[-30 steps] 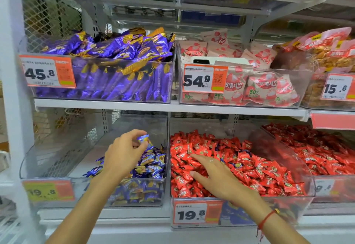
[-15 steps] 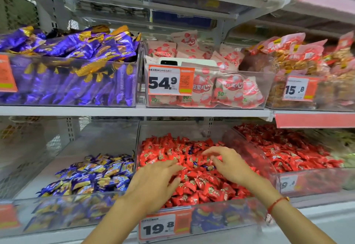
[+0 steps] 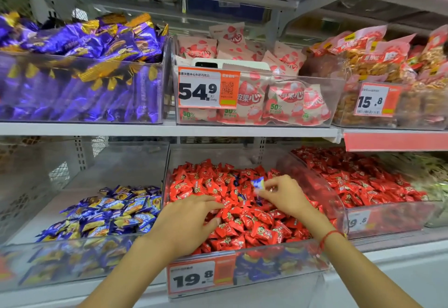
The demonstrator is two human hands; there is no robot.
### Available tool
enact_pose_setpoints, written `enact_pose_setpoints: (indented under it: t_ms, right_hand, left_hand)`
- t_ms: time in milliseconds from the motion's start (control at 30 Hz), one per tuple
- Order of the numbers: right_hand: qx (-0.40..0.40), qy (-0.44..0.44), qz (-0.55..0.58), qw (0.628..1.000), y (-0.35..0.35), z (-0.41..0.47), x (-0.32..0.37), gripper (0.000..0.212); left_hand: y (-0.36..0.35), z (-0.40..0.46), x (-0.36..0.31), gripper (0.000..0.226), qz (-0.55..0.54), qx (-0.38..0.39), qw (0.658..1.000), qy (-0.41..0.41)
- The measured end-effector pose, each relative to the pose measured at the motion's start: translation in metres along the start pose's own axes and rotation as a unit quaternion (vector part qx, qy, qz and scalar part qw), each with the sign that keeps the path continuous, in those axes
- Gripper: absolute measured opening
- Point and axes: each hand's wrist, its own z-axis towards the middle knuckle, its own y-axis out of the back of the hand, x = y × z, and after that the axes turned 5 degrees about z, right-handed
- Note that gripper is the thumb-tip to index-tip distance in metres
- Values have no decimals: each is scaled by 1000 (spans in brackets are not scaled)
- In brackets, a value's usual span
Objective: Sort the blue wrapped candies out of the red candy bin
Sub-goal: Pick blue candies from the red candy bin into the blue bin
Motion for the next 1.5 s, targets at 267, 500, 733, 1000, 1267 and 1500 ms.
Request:
enact_pose_setpoints:
  t_ms: [267, 500, 733, 1000, 1267, 1500]
  right_hand:
    - [147, -7, 386, 911, 16, -25, 61, 24]
    - [143, 32, 361, 921, 10, -20, 76, 18]
    - [171, -62, -109, 977, -36, 29, 22, 29]
    - [35, -50, -12, 998, -20, 14, 7, 26]
    - [42, -118, 404, 906, 6, -11, 41, 33]
    - [81, -78, 395, 912, 10, -30, 88, 23]
  left_hand:
    - [5, 12, -15, 46, -306, -116, 943, 64]
    - [9, 12, -14, 15, -427, -221, 870, 113]
    - [2, 11, -5, 36, -399, -163, 892, 135]
    - [2, 11, -4, 12, -394, -148, 898, 125]
    - [2, 10, -8, 30, -404, -117, 900, 114]
    - [12, 7, -14, 33, -412, -191, 886, 97]
